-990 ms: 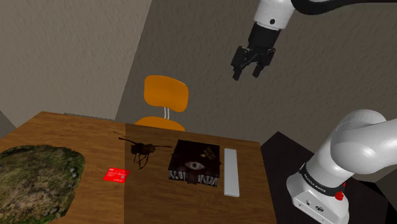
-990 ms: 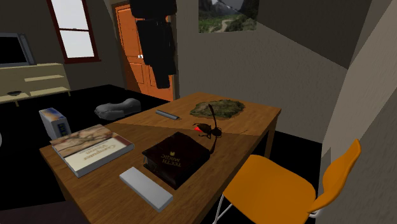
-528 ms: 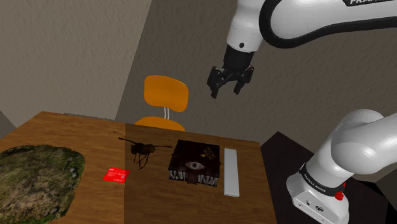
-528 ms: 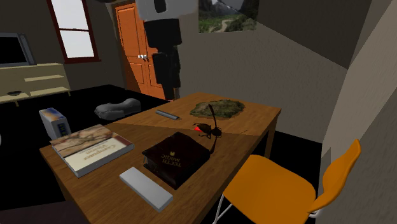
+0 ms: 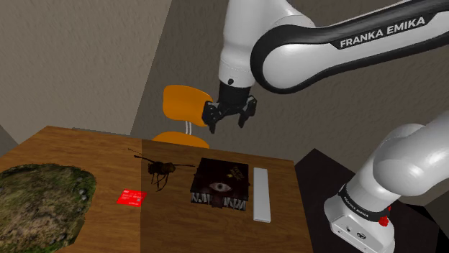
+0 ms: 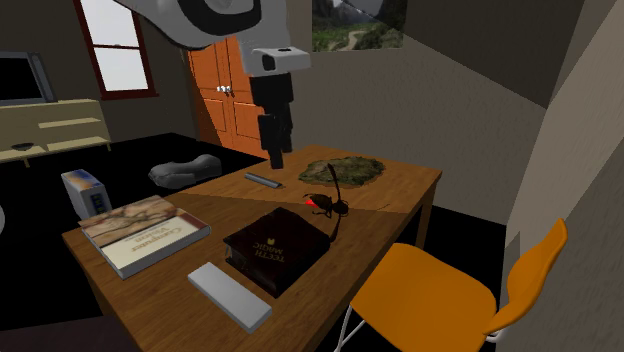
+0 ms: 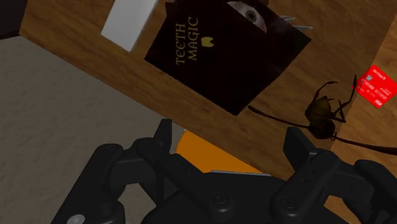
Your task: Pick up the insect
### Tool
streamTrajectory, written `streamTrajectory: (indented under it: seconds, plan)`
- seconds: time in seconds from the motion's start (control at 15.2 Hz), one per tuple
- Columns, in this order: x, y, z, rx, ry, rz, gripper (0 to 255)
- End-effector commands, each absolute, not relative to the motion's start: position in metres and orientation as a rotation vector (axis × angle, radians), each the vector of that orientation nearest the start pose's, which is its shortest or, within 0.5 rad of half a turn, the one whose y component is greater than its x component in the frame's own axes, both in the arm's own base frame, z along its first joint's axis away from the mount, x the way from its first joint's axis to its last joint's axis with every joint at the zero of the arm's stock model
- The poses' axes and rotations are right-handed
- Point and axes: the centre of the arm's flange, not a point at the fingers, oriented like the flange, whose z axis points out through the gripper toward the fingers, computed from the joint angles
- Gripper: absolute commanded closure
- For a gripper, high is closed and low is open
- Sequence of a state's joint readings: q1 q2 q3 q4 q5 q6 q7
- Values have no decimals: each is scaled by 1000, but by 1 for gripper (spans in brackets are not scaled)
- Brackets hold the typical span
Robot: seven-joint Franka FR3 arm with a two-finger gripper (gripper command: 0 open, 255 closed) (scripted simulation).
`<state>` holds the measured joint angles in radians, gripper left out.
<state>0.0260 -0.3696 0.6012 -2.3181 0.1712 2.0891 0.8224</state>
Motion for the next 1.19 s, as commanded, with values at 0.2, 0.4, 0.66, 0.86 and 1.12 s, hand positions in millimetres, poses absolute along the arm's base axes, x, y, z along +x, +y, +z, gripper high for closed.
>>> streamTrajectory:
  seconds: [0.2,0.4,0.66,0.86,1.12]
  plan:
    - [379,343,428,-3092,524,-153,0]
    - [390,376,405,-3096,559,-150,0]
    - [406,419,375,-3101,606,-146,0]
    - [418,451,352,-3104,642,-143,0]
    - [435,492,321,-3108,690,-138,0]
